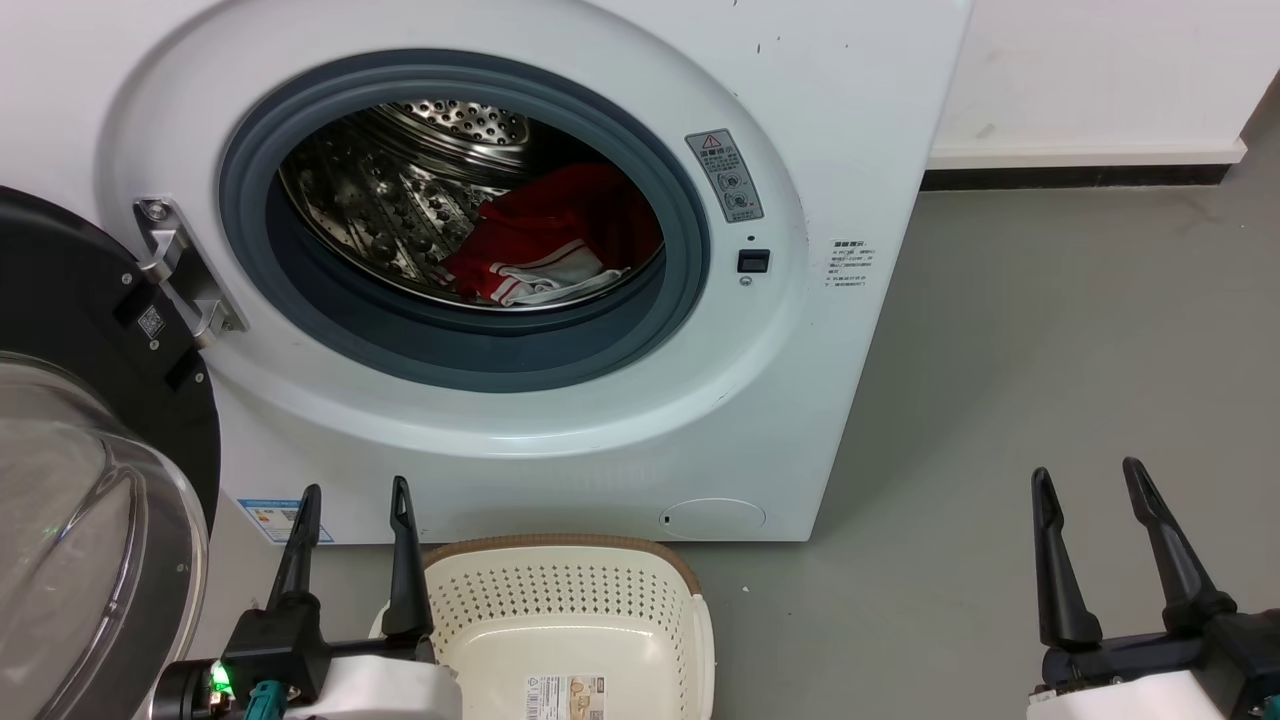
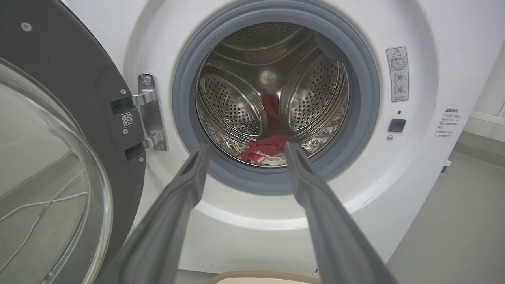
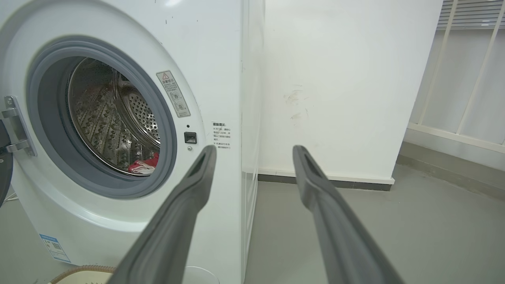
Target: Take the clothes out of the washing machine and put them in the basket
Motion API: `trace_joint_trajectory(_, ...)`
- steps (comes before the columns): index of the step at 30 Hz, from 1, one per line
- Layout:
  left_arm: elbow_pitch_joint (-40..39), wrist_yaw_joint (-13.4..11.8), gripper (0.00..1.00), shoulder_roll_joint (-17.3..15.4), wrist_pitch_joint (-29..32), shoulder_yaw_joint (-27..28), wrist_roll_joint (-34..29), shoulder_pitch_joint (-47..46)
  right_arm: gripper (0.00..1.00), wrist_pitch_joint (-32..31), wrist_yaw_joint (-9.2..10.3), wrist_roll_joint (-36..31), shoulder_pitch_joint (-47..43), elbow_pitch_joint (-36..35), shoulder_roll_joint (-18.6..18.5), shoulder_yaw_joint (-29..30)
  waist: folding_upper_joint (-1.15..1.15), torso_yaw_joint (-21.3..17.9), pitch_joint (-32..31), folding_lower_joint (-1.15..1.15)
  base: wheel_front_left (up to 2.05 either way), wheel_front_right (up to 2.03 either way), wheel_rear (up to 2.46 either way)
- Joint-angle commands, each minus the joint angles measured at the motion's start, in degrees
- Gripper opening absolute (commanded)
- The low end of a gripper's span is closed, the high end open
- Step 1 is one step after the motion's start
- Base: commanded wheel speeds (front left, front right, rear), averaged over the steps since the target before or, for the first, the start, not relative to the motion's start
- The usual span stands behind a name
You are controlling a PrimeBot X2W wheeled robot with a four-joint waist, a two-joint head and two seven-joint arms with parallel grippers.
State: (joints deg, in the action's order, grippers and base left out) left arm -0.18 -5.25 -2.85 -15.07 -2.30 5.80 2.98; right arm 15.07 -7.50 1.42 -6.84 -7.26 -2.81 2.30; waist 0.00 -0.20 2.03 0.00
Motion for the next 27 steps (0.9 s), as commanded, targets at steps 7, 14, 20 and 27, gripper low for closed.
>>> trace_joint_trajectory(7,0.38,-0.40,1.00,-0.05,-0.16,-0.16,-0.31,0.27,1.00,0.16,0.02,0.67,-0.38,0.62,-0.13,0.13,0.00,0.03,-0.09,0.00,0.00,0.00,0.00)
trace_joint_trajectory(14,0.93,-0.16,1.00,-0.04,-0.16,-0.04,-0.06,0.43,1.00,0.16,0.02,0.64,-0.24,0.57,-0.13,-0.04,0.00,-0.02,-0.11,0.00,0.00,0.00,0.00)
trace_joint_trajectory(20,2.41,1.29,1.00,-0.04,-0.16,0.15,0.43,-0.58,1.00,0.16,0.02,0.58,0.17,0.28,-0.13,-0.41,0.00,-0.33,0.18,0.00,0.00,0.00,0.00)
trace_joint_trajectory(27,7.27,5.30,1.00,-0.71,-0.15,2.84,-1.11,-6.78,1.00,0.15,0.02,0.47,1.98,-0.53,-0.11,-0.83,0.00,-2.29,2.61,0.00,0.00,0.00,0.00)
